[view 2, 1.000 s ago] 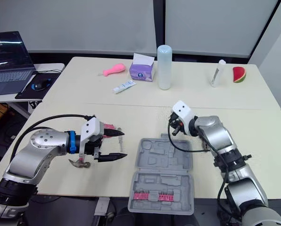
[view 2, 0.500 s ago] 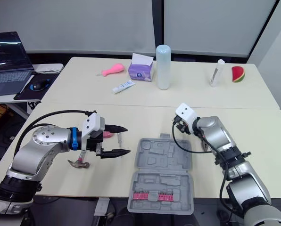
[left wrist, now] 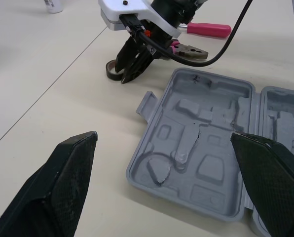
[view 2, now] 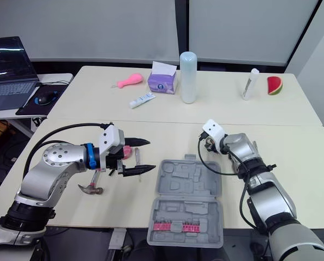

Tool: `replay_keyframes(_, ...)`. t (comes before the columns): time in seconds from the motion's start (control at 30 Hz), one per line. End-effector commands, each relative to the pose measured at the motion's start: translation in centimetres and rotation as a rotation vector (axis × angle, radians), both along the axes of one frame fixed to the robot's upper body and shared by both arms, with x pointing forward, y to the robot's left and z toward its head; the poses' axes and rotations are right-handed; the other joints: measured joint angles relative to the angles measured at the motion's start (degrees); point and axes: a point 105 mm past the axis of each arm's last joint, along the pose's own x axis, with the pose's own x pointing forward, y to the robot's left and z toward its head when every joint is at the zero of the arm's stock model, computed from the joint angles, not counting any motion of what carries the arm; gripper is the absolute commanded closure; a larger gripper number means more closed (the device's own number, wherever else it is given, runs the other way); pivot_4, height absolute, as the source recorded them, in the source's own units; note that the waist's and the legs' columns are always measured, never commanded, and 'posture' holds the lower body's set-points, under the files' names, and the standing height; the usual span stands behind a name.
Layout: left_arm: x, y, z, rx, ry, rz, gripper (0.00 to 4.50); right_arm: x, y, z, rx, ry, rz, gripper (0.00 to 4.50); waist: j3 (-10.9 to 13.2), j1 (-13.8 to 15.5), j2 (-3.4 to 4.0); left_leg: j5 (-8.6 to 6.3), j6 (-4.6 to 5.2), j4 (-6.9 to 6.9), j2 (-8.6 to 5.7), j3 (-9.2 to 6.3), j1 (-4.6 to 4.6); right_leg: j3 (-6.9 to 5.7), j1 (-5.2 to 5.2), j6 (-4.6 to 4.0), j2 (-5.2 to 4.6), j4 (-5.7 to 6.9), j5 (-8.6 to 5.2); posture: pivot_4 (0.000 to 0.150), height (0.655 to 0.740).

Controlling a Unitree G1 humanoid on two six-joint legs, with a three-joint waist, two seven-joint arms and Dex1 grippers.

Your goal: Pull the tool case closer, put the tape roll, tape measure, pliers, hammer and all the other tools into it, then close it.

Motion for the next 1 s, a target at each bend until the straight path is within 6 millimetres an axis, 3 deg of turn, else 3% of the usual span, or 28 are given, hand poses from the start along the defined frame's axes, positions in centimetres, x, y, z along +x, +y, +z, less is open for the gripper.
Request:
replay_keyframes(0.03, -0.3, -0.2, 1.0, 0.001, -0.059, -0.013, 0.00, 0.7, 0.1, 1.0, 0.000, -0.041, 0.005, 3.74, 0.00, -0.16, 0.00, 0.00, 0.00, 0.00, 0.00, -0.01, 0.00, 0.00, 0.00, 0.00, 0.00, 0.01, 0.00, 0.150, 0.7161)
replay_keyframes(0.2, -0.3, -0.3, 0.9, 0.003, -0.056, -0.016, 0.00, 1.0, 0.4, 1.2, -0.004, -0.047, 0.018, 4.49, 0.00, -0.59, 0.00, 0.00, 0.00, 0.00, 0.01, -0.03, 0.00, 0.01, 0.00, 0.00, 0.00, 0.05, 0.00, 0.150, 0.7161)
replay_keyframes(0.47, -0.4, 0.4, 0.6, 0.019, -0.051, -0.005, 0.00, 0.7, 1.2, 3.1, 0.045, -0.086, 0.077, 4.49, 0.00, -0.68, 0.00, 0.01, -0.01, 0.00, 0.02, -0.03, 0.00, 0.01, -0.01, 0.00, 0.00, 0.08, 0.00, 0.150, 0.7161)
replay_keyframes(0.6, -1.0, 2.7, -0.2, 0.078, -0.027, 0.003, 0.00, -3.2, 4.7, 6.6, 0.170, -0.125, 0.250, 4.49, -0.01, -0.52, 0.02, 0.01, -0.01, -0.01, 0.05, -0.07, -0.04, 0.00, -0.02, 0.00, 0.00, 0.11, 0.00, 0.150, 0.7161)
replay_keyframes(0.7, -1.5, 4.0, -0.8, 0.123, -0.017, -0.001, 0.00, -6.2, 6.5, 7.3, 0.222, -0.108, 0.311, 4.49, -0.01, -0.53, 0.02, 0.00, 0.00, -0.02, 0.05, -0.12, -0.07, -0.02, -0.08, 0.00, 0.01, 0.44, 0.00, 0.150, 0.7161)
replay_keyframes(0.87, -2.3, 5.5, -1.9, 0.202, 0.006, -0.034, 0.00, -10.3, 9.8, 6.2, 0.287, -0.026, 0.388, 4.49, -0.01, -0.41, 0.02, 0.01, -0.02, -0.02, 0.02, -0.20, 0.00, -0.03, -0.10, 0.00, 0.00, 0.36, 0.00, 0.150, 0.7161)
replay_keyframes(1.0, -2.5, 5.7, -2.3, 0.217, 0.017, -0.049, 0.00, -11.3, 11.8, 4.2, 0.301, 0.029, 0.393, 4.49, 0.00, -0.46, 0.02, 0.04, -0.07, -0.02, 0.00, -0.20, 0.04, -0.02, -0.12, 0.00, 0.00, 0.37, 0.00, 0.150, 0.7161)
